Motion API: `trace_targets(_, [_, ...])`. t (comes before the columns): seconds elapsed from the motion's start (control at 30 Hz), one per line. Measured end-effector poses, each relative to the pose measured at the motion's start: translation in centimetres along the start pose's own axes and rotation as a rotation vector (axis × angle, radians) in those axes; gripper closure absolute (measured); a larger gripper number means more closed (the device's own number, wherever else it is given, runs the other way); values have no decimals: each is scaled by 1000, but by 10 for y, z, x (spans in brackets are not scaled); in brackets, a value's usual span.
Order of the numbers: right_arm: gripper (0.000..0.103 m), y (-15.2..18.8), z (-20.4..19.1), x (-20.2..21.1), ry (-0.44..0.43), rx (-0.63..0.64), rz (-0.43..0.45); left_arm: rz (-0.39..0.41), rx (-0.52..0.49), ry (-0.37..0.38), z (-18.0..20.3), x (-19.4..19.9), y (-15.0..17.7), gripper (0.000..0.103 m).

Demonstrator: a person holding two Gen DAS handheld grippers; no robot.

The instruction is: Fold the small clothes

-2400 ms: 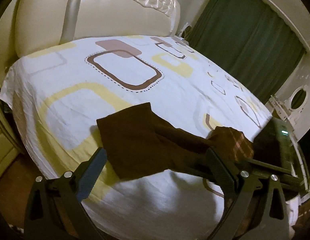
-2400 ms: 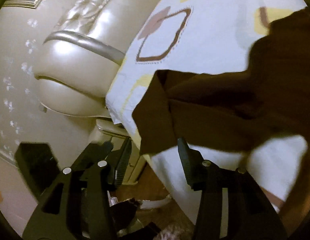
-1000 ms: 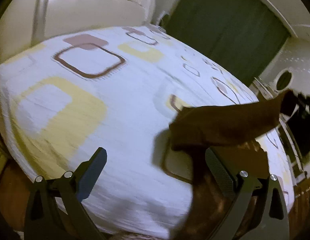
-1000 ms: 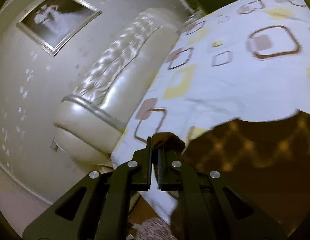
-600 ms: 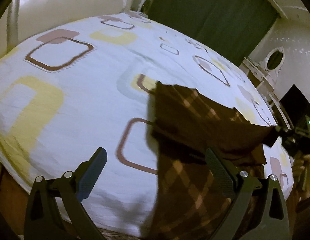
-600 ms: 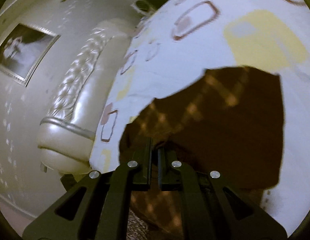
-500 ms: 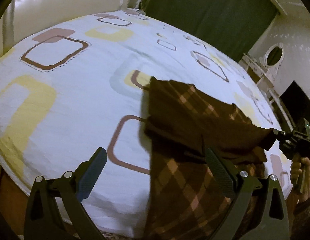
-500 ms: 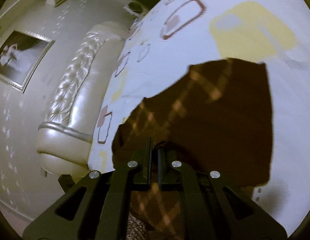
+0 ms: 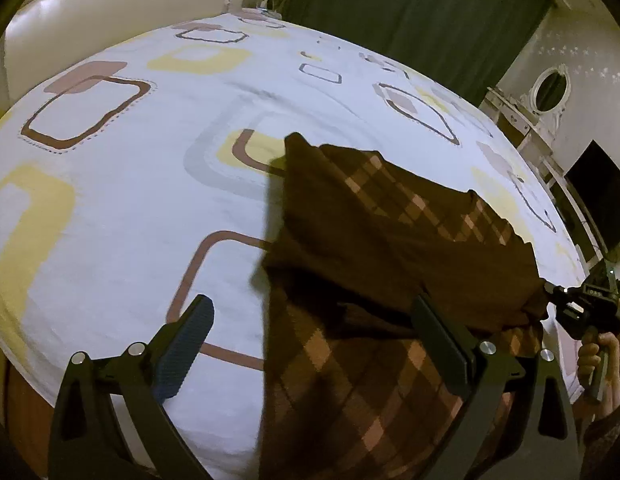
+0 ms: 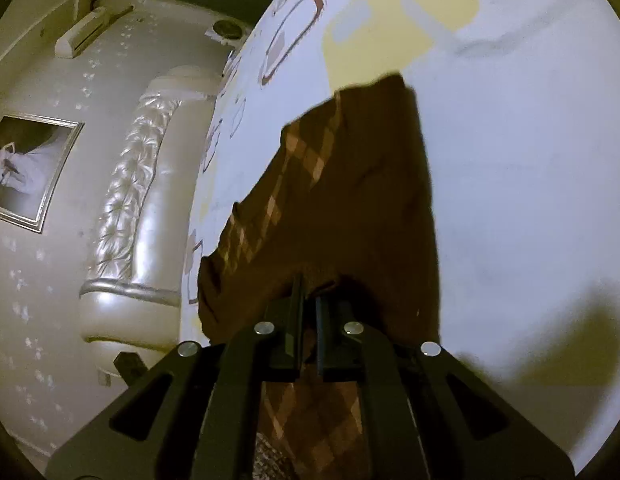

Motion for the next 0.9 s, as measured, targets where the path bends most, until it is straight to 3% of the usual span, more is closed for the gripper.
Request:
trace_targets(0.03, [88, 2, 2, -3, 11, 3, 1, -5, -1, 1, 1, -2, 1, 5])
trace_targets(0.07, [72, 3, 2, -4, 2, 1, -5, -7, -4, -1, 2, -3, 2, 5])
trace_targets(0.13, [60, 8, 5, -7, -22, -18, 0, -10, -10, -6, 4, -6, 2, 5])
trace_targets(0.23, [59, 13, 6, -10, -41, -15, -2, -18, -9, -9, 4, -9, 4, 5])
trace_targets(0.3, [65, 15, 4, -13, -17, 12, -2, -22, -4, -11, 4, -11, 4, 5])
trace_targets(0.37, [99, 15, 1, -15, 15, 37, -6, -24, -2, -12, 6, -13, 3, 5])
trace_targets(0.63, [99, 11, 2, 17, 16, 48, 51, -6, -9, -3, 18, -17, -3, 5])
trace_targets(0.73, [99, 16, 22, 19, 72, 21, 35, -7, 4, -3, 19, -22, -5, 5])
trace_targets(0.9, [99, 21, 37, 20, 72, -3, 14, 6, 13, -6, 18, -23, -7, 5])
Point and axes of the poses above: each gripper's, at about its wrist camera, not at the fingertips, and x roughly against the way its jaws point, z to its right, y to its underside, the point moved 5 cm from there along -x, roughly the way its jaws point, and after that the axes turned 3 degrees about y, right-handed, at the moved point
